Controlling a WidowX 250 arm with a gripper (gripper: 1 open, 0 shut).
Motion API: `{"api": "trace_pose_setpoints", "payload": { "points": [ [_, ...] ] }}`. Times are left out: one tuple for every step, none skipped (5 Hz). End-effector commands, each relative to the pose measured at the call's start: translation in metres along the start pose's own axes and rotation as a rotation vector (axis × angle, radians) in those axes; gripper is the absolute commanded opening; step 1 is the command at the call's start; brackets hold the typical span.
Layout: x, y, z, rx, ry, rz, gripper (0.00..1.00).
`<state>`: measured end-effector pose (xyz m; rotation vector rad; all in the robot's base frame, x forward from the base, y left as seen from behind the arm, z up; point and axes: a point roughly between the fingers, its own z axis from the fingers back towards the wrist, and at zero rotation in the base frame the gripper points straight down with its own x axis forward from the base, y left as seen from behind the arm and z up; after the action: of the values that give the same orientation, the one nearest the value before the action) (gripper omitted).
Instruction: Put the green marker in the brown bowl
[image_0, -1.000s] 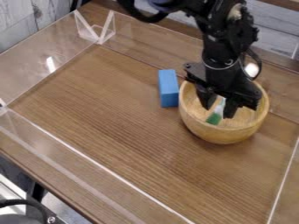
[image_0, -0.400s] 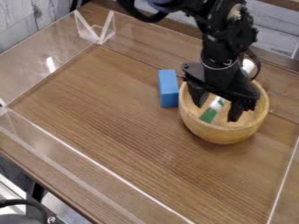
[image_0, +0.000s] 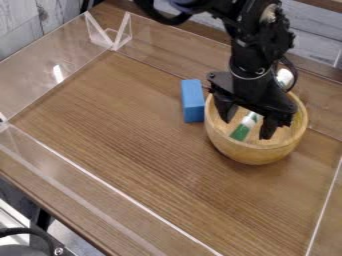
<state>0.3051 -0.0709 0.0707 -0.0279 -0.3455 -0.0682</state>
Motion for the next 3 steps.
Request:
{"api": "trace_pose_setpoints", "payload": {
  "points": [
    [0.0134, -0.0039, 0.017, -0.011, -0.067, -0.008, 1.0],
    [0.0139, -0.0044, 0.0181, -0.011, -0.07, -0.009, 1.0],
    [0.0144, -0.0046, 0.0196, -0.011, -0.071, -0.01, 1.0]
  ]
}}
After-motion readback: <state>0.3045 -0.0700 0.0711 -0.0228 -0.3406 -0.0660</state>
